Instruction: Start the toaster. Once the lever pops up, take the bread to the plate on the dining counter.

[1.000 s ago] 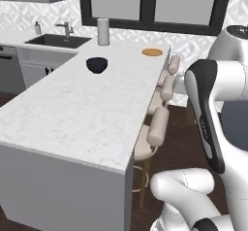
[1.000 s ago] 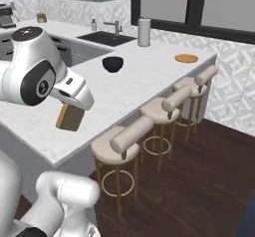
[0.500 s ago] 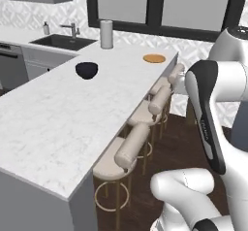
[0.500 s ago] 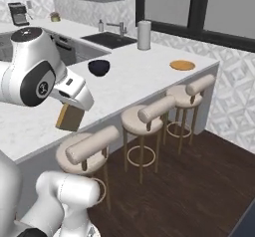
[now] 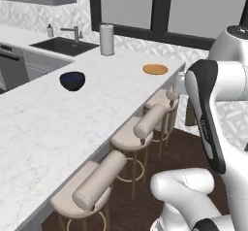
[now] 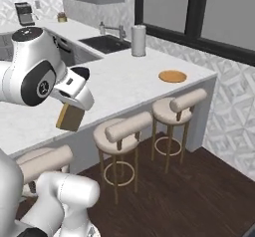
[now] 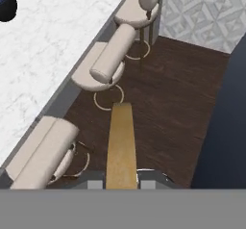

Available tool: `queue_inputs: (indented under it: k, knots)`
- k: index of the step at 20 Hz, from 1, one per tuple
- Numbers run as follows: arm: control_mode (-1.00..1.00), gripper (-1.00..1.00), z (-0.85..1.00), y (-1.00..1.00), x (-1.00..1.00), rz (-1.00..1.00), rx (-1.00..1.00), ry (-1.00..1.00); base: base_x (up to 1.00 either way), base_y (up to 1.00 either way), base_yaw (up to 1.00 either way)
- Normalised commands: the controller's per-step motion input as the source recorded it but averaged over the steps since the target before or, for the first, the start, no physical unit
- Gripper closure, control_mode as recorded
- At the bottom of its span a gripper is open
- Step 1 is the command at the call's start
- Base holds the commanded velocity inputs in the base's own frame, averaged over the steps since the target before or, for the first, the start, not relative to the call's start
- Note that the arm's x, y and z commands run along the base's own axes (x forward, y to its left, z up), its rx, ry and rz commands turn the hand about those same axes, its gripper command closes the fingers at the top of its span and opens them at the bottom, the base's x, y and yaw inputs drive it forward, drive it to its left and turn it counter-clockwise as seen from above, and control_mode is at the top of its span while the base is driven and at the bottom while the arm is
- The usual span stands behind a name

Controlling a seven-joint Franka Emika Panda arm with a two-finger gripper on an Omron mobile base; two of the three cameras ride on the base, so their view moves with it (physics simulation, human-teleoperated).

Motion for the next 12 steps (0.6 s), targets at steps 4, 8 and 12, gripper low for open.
queue_inputs:
  k: [4, 8, 12]
  knots:
    - [1.00, 1.00, 0.00, 0.00, 0.00, 0.00, 0.00, 0.00, 0.66, -1.00, 0.27]
    - [1.00, 1.00, 0.00, 0.00, 0.00, 0.00, 0.00, 0.00, 0.66, -1.00, 0.27]
    - [1.00, 1.00, 0.00, 0.00, 0.00, 0.00, 0.00, 0.00, 0.60, -1.00, 0.31]
